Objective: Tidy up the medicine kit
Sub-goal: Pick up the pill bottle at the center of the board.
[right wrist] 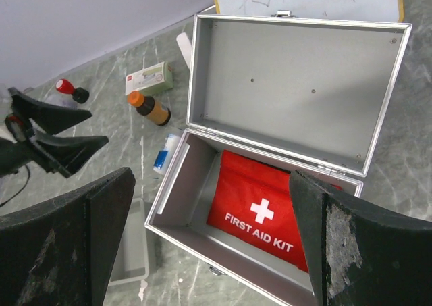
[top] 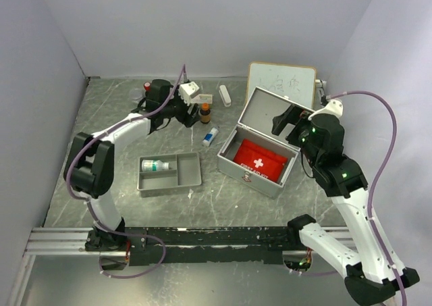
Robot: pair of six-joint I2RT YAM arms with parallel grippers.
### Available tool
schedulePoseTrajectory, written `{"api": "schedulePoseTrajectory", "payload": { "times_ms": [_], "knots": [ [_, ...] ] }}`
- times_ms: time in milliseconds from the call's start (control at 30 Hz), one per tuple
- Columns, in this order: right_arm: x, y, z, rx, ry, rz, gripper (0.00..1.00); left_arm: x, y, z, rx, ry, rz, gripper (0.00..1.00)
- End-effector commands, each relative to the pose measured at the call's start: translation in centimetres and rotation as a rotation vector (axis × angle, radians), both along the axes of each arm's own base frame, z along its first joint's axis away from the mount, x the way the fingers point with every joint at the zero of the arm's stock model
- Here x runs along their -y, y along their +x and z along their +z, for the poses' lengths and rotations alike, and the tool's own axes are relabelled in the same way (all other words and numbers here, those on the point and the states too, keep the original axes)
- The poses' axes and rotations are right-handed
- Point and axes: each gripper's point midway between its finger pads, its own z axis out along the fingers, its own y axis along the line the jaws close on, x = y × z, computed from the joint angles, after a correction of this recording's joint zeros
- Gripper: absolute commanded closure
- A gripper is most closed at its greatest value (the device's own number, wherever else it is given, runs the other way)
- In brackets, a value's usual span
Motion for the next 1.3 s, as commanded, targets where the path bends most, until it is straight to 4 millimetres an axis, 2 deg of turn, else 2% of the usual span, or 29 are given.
{"api": "schedulePoseTrajectory", "payload": {
  "times_ms": [0, 133, 333, 500, 800, 1033, 1267],
  "knots": [
    [0.8, -0.7, 1.0, 0.018, -0.014, -0.019, 0.00, 3.2, 2.7, 2.1, 0.088, -0.126, 0.012, 0.18],
    [0.7, -0.6, 0.7, 0.007, -0.024, -0.011, 0.00, 4.3, 3.7, 0.4, 0.078, -0.135, 0.021, 0.18],
    [0.7, -0.4, 0.3, -0.005, -0.037, -0.011, 0.00, 4.8, 5.0, -2.4, 0.056, -0.159, 0.067, 0.19],
    [0.6, -0.3, 0.2, -0.006, -0.031, -0.012, 0.00, 5.9, 5.7, -3.5, 0.070, -0.154, 0.072, 0.18],
    [1.2, -0.8, 1.4, 0.016, -0.025, -0.037, 0.00, 7.1, 7.4, -5.8, 0.032, -0.169, 0.083, 0.18],
    [1.7, -1.5, 1.4, 0.010, -0.014, -0.058, 0.00, 7.2, 7.4, -7.6, 0.001, -0.176, 0.097, 0.18],
    [2.0, -1.8, 1.5, 0.002, -0.023, -0.067, 0.00, 7.1, 7.6, -8.5, -0.010, -0.195, 0.123, 0.18]
  ]
}}
